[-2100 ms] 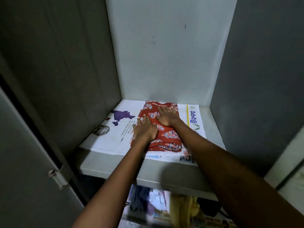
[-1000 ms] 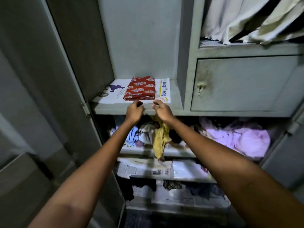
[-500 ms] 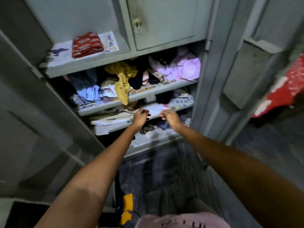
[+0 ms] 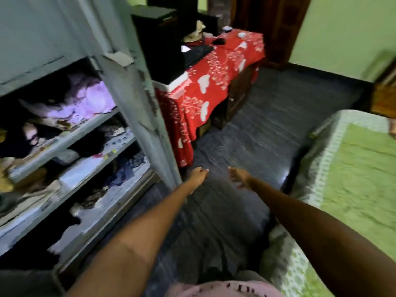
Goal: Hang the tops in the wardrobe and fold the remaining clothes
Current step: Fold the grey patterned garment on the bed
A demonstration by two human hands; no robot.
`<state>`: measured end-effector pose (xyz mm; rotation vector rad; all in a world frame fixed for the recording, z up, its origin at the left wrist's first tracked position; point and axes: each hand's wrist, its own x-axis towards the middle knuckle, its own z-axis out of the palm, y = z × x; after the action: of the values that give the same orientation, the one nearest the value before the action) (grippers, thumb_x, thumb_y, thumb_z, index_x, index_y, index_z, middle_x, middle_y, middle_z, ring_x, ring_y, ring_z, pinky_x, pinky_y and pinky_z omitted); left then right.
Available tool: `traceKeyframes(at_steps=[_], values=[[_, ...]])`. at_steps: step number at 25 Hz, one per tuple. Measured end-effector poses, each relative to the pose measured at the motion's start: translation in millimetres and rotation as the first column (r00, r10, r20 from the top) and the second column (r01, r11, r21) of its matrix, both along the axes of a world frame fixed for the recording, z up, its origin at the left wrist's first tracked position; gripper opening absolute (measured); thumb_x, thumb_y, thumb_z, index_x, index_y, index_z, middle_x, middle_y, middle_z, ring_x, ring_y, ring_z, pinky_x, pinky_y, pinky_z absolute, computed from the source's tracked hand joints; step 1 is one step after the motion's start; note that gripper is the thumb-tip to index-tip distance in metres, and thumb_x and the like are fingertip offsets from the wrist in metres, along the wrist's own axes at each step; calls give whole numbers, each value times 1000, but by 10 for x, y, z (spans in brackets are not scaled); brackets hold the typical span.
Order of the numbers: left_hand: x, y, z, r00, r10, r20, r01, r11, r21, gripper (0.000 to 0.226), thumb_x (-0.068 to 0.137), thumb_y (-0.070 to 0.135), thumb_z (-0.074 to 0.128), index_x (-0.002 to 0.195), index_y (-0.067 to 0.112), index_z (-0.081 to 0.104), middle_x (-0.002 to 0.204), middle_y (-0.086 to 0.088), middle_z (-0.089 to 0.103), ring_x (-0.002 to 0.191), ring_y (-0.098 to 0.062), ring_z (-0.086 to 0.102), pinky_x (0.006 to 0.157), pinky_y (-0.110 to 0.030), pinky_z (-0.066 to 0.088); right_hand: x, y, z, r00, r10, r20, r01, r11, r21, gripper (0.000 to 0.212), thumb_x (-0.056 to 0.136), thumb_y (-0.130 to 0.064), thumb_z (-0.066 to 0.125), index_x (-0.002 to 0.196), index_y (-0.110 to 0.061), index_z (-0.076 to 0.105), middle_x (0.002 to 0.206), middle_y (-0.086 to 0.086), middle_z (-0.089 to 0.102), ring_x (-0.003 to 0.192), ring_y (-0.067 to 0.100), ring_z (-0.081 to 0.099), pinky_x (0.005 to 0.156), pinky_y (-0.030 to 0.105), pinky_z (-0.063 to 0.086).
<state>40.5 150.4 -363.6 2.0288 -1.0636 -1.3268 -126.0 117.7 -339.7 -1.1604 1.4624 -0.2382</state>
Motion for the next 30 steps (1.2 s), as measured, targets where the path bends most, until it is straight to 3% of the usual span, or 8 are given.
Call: traceKeyframes(at_steps=[4, 10, 13, 15, 17, 20, 28, 30], values=[[-1137, -867, 130, 969, -248, -16, 247, 969, -21, 34, 100, 24, 40, 68, 16, 45, 74, -5, 53, 63, -17, 48, 55, -25, 33, -1172, -468, 121, 923, -377, 80, 381, 924, -40, 37, 100, -31, 41, 66, -16, 46, 68, 4, 46, 59, 13, 40, 54, 25, 30], [-2541, -2027, 264, 857, -514, 48, 516, 855, -48, 33, 100, 29, 40, 69, 18, 45, 78, -4, 54, 75, -20, 51, 57, -25, 35, -2517, -1049, 150, 649, -728, 220, 746, 665, 1, 38, 100, -37, 37, 66, -20, 42, 67, 2, 42, 55, 13, 36, 53, 24, 26], [-3056, -2581, 111, 771, -633, 74, 636, 771, -38, 30, 99, 31, 43, 73, 17, 45, 84, -8, 54, 82, -21, 52, 76, -36, 46, -3003, -1348, 113, 552, -807, 209, 821, 570, 35, 31, 100, -33, 37, 77, -16, 48, 89, 13, 51, 64, 14, 41, 58, 25, 31], [-3443, -2933, 92, 691, -716, 97, 721, 692, -33, 28, 99, 30, 42, 76, 15, 44, 81, -7, 50, 86, -19, 48, 76, -33, 40, -3332, -1575, 35, 487, -854, 184, 867, 499, 20, 34, 99, -36, 39, 108, -8, 57, 117, 20, 56, 83, 21, 49, 74, 30, 39], [-3808, -3250, 130, 623, -775, 107, 781, 624, -31, 27, 100, 28, 40, 79, 12, 43, 76, -6, 48, 88, -21, 47, 74, -30, 35, -3625, -1760, -27, 406, -903, 137, 911, 413, 21, 51, 98, -36, 40, 131, 2, 48, 128, 27, 51, 104, 32, 52, 91, 40, 40], [-4276, -3651, 252, 494, -859, 133, 867, 497, -12, 28, 100, 28, 42, 107, 4, 53, 109, -16, 57, 108, -27, 52, 86, -32, 40, -3967, -1965, -9, 316, -943, 107, 946, 321, 31, 57, 99, -36, 39, 134, 9, 41, 136, 31, 43, 125, 43, 43, 106, 53, 32], [-5796, -4687, 193, 135, -986, 95, 985, 144, 100, 47, 101, 37, 36, 133, 2, 43, 124, -16, 51, 105, -29, 52, 82, -33, 40, -5008, -2560, -293, 85, -995, 53, 996, 87, 37, 51, 99, -39, 38, 136, -4, 41, 137, 22, 45, 123, 36, 44, 94, 44, 40], [-6185, -4884, 132, 97, -991, 91, 989, 107, 105, 49, 101, 36, 37, 138, 4, 39, 132, -14, 49, 108, -28, 52, 80, -29, 39, -5372, -2743, -394, 38, -998, 55, 999, 39, 32, 55, 99, -38, 38, 137, 2, 39, 139, 27, 42, 124, 39, 43, 96, 46, 39]])
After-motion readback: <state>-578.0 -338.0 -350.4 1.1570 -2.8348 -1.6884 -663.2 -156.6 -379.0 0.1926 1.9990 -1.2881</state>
